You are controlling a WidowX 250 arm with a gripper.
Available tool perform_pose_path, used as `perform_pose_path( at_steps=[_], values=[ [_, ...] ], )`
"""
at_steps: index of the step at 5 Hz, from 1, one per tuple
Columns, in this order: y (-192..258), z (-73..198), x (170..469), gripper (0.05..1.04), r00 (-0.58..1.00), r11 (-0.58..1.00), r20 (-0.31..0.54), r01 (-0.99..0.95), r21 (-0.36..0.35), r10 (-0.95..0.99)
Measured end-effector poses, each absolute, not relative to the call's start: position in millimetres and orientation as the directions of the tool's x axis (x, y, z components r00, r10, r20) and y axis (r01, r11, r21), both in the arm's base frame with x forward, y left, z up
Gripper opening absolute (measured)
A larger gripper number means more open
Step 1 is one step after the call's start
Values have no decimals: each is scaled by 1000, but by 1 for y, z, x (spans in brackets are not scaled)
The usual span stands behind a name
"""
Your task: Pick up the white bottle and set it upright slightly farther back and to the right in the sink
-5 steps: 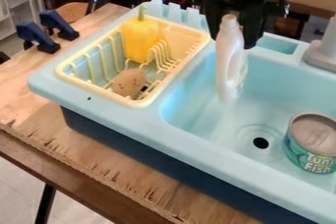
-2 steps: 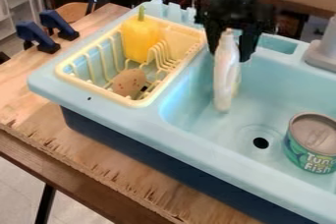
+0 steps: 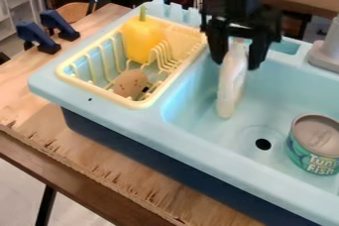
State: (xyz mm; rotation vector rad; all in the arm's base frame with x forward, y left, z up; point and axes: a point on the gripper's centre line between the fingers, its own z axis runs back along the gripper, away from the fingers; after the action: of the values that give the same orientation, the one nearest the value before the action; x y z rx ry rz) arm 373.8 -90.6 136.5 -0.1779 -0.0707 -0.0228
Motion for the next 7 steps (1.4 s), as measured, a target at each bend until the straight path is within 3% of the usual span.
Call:
perform_pose_path(
  at_steps=[1, 2, 3, 4, 5, 7],
  values=[
    [-92, 144, 369, 1011, 993, 975, 115, 37, -217, -13],
    [-91, 160, 365, 1007, 988, 973, 153, 46, -225, -11],
    [-93, 183, 357, 1006, 977, 977, 206, 86, -196, -45],
    [-95, 213, 337, 1006, 967, 990, 241, 108, -89, -84],
    [-100, 228, 313, 1006, 965, 990, 238, 125, -71, -105],
    [-99, 229, 313, 1006, 966, 991, 242, 113, -74, -92]
  ],
)
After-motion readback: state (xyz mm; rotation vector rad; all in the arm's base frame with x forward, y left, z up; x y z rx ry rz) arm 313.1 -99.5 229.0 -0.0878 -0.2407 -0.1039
